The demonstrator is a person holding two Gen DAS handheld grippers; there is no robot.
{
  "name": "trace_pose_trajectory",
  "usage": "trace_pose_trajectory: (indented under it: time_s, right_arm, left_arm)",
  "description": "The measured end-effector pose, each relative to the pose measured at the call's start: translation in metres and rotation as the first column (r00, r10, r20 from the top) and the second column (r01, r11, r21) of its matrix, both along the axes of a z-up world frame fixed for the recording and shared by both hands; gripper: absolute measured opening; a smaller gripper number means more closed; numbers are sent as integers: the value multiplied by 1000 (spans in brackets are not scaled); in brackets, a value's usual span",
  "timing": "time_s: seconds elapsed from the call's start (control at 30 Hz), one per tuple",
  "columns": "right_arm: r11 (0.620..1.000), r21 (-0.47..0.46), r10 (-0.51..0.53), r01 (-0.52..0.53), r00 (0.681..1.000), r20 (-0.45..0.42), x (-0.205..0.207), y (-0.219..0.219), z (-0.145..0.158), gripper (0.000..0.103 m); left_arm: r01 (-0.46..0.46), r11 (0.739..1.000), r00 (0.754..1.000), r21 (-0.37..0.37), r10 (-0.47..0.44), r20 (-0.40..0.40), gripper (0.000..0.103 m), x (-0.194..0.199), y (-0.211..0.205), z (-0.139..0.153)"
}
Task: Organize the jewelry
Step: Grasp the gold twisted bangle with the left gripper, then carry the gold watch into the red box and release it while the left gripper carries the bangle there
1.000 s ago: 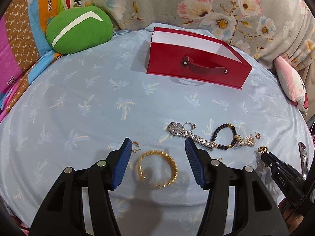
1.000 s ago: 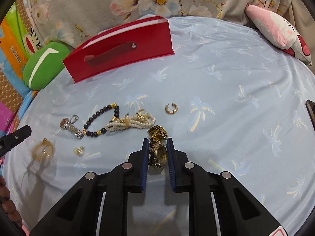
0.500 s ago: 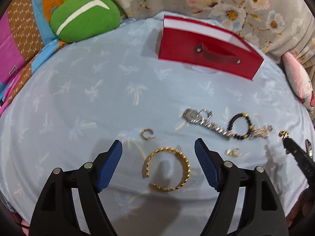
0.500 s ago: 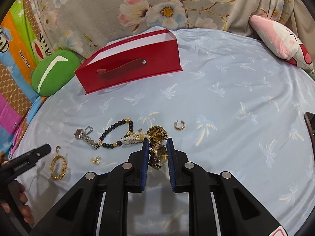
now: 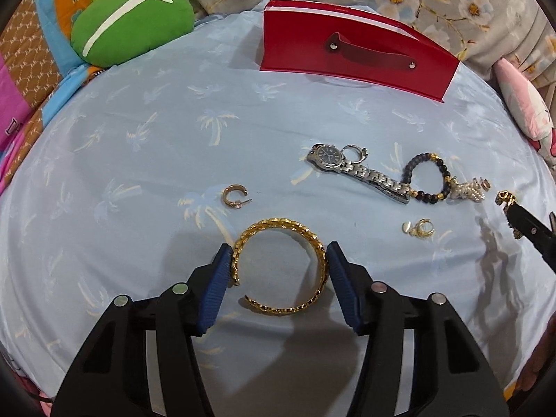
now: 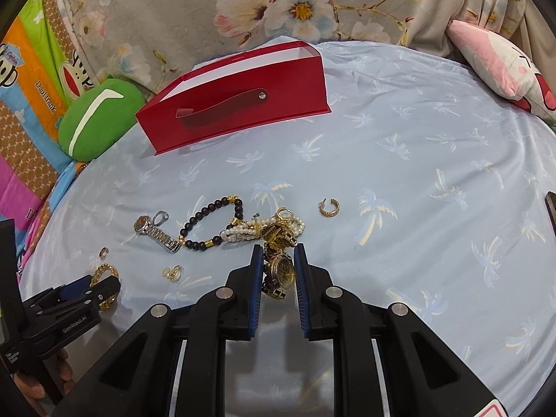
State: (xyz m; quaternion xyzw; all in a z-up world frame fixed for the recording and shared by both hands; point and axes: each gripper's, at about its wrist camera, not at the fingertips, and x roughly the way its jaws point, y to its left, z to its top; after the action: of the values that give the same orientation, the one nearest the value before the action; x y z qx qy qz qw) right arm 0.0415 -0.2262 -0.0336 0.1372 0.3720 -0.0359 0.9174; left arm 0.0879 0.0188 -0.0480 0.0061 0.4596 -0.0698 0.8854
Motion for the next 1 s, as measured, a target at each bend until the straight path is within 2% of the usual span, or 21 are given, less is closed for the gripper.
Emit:
trace_pose_trajectory:
  time_s: [0.17, 0.27, 0.43, 0.53, 0.67, 0.83, 0.93, 1.0]
  right_arm:
    - [1000, -1, 4, -4, 1000, 15, -1, 1, 4, 16]
    - [1000, -3, 9, -9, 999, 44, -2, 1, 16, 16]
    - [999, -12, 51, -49, 990, 132, 6, 2, 57, 16]
    - [996, -22, 86, -83, 978, 191, 19, 1, 86, 16]
    - [992, -37, 126, -121, 953, 277, 50, -4, 130, 16]
    - [988, -74, 151, -134, 923, 354, 106, -12, 176, 16]
    - [987, -51, 158, -150, 920, 358, 153, -21, 189, 16]
    - [987, -36, 159, -157, 925, 344, 188, -28, 192, 16]
  left_arm:
    - [8, 1000, 1000, -21, -8, 16, 53, -3, -1, 10]
    - [13, 999, 998, -29, -11, 55, 53, -5, -1, 27]
    - [36, 999, 989, -37, -30, 147, 53, 6, -3, 74]
    - [49, 999, 971, -20, -43, 235, 53, 19, -7, 111]
    - [67, 998, 937, -4, -62, 344, 53, 43, -16, 160]
    - [59, 998, 893, 34, -69, 444, 53, 90, -35, 205]
    - [70, 997, 883, 26, -74, 464, 54, 131, -45, 221]
    - [82, 997, 889, 14, -80, 451, 54, 165, -54, 224]
